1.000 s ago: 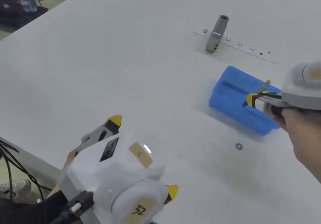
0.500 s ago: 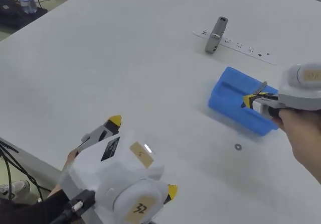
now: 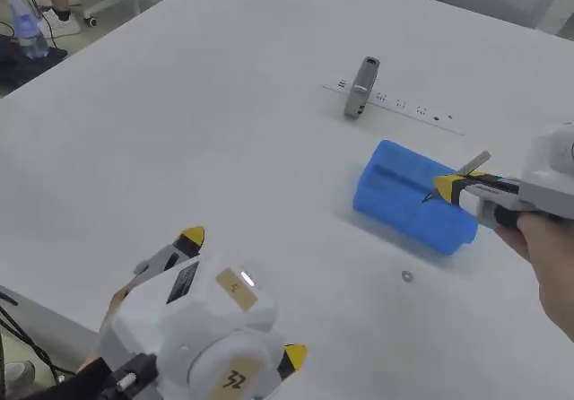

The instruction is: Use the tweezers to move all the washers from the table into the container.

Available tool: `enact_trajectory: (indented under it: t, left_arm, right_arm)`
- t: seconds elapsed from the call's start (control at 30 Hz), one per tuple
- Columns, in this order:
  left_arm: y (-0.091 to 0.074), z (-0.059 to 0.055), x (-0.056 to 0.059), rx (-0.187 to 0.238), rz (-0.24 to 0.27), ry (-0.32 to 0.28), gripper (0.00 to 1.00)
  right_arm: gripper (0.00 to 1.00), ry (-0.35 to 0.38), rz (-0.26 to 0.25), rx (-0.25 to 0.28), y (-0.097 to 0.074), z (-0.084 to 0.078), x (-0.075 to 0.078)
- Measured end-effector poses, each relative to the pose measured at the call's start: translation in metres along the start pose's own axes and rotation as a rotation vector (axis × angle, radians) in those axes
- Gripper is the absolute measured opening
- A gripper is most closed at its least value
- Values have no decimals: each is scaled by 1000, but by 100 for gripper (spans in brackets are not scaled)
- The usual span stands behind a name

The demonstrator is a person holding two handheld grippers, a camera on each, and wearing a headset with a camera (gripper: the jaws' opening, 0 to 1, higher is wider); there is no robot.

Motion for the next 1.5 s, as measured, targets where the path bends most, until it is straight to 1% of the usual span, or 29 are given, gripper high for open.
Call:
enact_trajectory:
  t: [0.17, 0.3, 0.4, 0.47, 0.57, 0.67, 0.8, 0.9, 1.13, 1.2, 1.33, 1.5]
  left_arm:
    - [0, 0, 1, 2, -4, 5, 96]
    - [0, 0, 1, 1, -2, 4, 96]
    - [0, 0, 1, 0, -1, 5, 96]
    - [0, 0, 1, 2, -1, 6, 96]
    - [0, 0, 1, -3, 0, 10, 96]
    - [1, 0, 1, -2, 1, 8, 96]
    - [1, 0, 0, -2, 2, 6, 96]
    - [1, 0, 0, -4, 4, 6, 96]
    - [1, -1, -1, -10, 8, 8, 96]
    - [1, -1, 0, -11, 8, 8, 96]
    - [2, -1, 0, -13, 8, 9, 96]
    - [2, -2, 0, -14, 7, 10, 96]
  right_arm:
    - [3, 3, 19, 15, -16, -5, -13]
    - [3, 7, 30, 10, -21, -16, -21]
    - [3, 9, 36, -13, -20, -29, -26]
    - [3, 24, 47, -31, -17, -39, -30]
    - [3, 21, 50, -61, -13, -53, -37]
    - [3, 24, 56, -76, -9, -60, -40]
    - [3, 16, 42, -100, -3, -70, -38]
    - [3, 31, 39, -111, 1, -74, -34]
    - [3, 40, 33, -127, 9, -79, -29]
    - [4, 44, 36, -131, 10, -79, -31]
    - [4, 49, 34, -141, 14, -83, -29]
    - [3, 27, 22, -126, 12, -84, -33]
Point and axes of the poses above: the centre of the closed fingertips' face, and the gripper's own axes: y roughly forward along the fingers, x roughly to its right, z roughly out of its top, the point moved 4 cm from there along -y, roughly backward along the fingers, and after that the axes turned 10 degrees about -x, right-handed, at the moved point
